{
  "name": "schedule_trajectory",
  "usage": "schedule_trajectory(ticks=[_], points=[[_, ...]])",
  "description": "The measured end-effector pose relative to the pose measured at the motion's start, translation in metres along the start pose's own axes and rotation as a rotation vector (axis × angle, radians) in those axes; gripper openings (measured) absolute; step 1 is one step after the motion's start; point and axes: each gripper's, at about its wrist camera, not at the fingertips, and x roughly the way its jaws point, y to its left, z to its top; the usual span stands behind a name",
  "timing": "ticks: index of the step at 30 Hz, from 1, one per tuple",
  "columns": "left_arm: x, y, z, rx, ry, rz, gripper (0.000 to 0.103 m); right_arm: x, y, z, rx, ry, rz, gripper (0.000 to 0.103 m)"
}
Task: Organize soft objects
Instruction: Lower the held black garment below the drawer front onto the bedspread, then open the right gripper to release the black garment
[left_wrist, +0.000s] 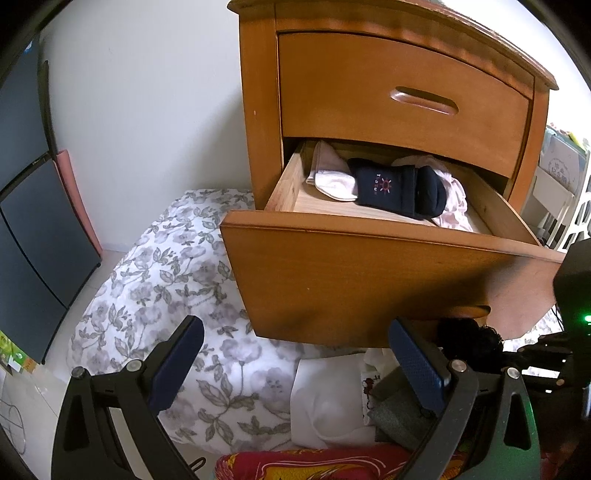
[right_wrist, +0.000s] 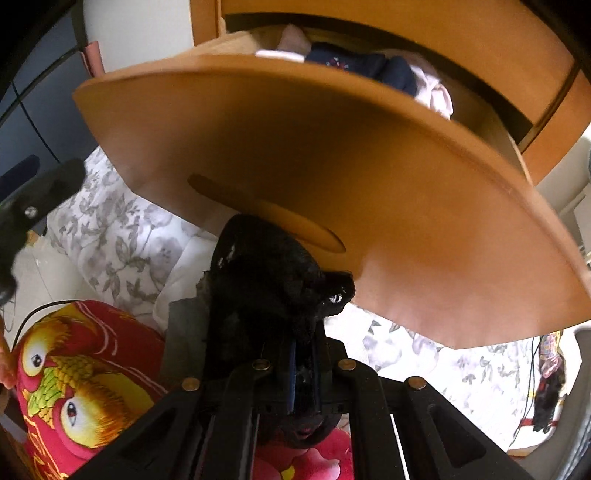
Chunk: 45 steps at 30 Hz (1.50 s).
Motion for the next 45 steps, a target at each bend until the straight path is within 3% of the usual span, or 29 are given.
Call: schedule_trajectory(ticks=[7,14,16,20,29,34,38,45], points=[[0.002,0.000,0.000,0.000,0.007,-0.001,0.100,0.012,-0.012,-0.001,0.045,0.051,0.004,0.010],[0.002,0.001,-0.002,-0.004,0.009,-0.005,0.100,0.008,-0.016,-0.003,0.069,0.047,-0.005,0.011],[0.002,0.001,-0.001,-0.004,0.009,-0.005,0.100,0.006,-0.018,-0.003,0.077,0.047,0.000,0.016],[0.002,0.001,-0.001,-0.005,0.010,-0.006,0.100,-0.007,-0.022,-0.005,0.097,0.020,0.007,0.047],[0.002,0.001,-0.002,-0.004,0.009,-0.004,0.100,-0.032,-0.027,-0.016,0.195,-0.036,0.058,0.074],[0.002,0.001,-0.002,-0.004,0.010,-0.004,0.100,-0.035,-0.029,-0.022,0.237,-0.047,0.065,0.084],[0.002,0.001,-0.002,-0.005,0.010,-0.004,0.100,-0.040,-0.036,-0.023,0.269,-0.083,0.057,0.103],[0.002,0.001,-0.003,-0.006,0.011,-0.004,0.100,-0.040,-0.038,-0.028,0.300,-0.109,0.036,0.103]])
